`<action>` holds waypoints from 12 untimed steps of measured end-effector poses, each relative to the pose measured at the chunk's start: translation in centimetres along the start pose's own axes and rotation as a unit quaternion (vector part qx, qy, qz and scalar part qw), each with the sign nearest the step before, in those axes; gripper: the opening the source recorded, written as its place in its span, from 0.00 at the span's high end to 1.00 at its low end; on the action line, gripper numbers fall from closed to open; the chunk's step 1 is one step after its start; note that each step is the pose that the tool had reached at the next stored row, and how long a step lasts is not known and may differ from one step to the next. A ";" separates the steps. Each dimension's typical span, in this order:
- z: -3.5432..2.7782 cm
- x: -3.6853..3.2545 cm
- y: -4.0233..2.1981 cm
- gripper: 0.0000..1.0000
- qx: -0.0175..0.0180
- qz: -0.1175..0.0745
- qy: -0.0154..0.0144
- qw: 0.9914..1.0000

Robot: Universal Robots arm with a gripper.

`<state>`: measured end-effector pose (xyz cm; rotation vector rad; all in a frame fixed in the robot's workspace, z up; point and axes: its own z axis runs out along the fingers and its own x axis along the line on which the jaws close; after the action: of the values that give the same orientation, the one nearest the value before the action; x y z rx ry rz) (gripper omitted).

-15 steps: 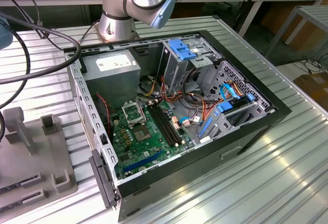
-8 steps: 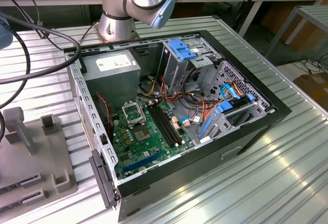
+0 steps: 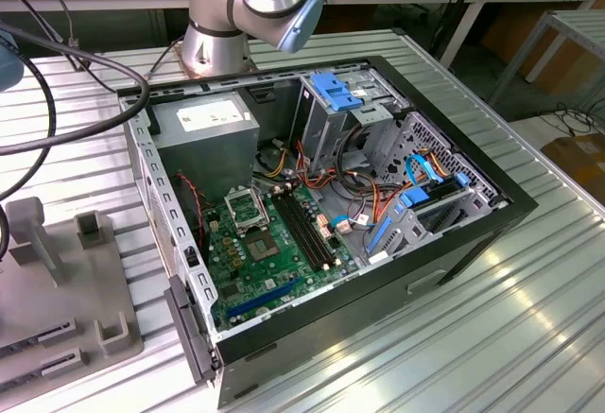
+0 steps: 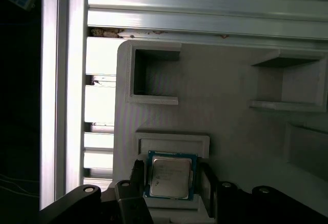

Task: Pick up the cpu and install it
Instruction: 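Pick up the cpu and move it towards the insertion slot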

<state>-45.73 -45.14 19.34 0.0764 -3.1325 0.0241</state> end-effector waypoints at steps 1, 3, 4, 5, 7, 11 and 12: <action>-0.01 0.00 0.00 0.45 0.000 0.000 0.000 1.000; -0.02 0.00 0.00 0.45 0.000 0.000 0.000 1.000; -0.02 0.00 0.00 0.45 0.000 0.000 0.000 1.000; -0.02 0.00 0.00 0.45 0.000 0.000 0.000 1.000; -0.02 0.00 0.00 0.45 0.000 0.000 0.000 1.000; -0.03 0.00 0.00 0.47 0.000 0.000 0.000 1.000; -0.05 0.00 0.00 0.47 0.000 0.000 0.000 1.000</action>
<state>-45.74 -45.14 19.39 0.0764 -3.1323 0.0243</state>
